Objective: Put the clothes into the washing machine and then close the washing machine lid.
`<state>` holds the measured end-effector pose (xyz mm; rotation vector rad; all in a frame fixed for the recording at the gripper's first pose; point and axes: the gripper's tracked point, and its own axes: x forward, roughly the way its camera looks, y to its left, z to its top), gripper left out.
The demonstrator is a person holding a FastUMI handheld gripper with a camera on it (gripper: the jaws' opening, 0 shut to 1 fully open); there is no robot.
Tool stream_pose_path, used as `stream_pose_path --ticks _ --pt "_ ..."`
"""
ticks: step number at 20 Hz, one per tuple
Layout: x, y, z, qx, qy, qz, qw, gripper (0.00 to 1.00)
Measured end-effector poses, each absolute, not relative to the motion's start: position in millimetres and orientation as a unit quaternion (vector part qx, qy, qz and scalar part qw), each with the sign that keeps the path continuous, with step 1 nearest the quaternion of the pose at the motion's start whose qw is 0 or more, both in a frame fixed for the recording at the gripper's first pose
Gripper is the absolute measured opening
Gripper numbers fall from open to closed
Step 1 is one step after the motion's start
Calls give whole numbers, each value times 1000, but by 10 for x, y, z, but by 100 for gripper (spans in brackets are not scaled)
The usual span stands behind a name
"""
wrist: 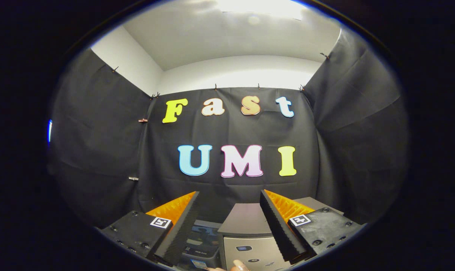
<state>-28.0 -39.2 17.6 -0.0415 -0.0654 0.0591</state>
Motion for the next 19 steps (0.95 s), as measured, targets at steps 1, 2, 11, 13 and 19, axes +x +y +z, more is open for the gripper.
stream_pose_path --ticks 1,2,11,13,19 --pt "-293 -398 187 -23 -35 29 999 97" --pt "-314 -400 201 -23 -38 29 999 97" --pt "-380 -361 180 -27 -39 28 998 97" --pt "-392 -377 206 -26 -41 25 999 97" --pt "-417 -372 230 -24 -47 22 998 97"
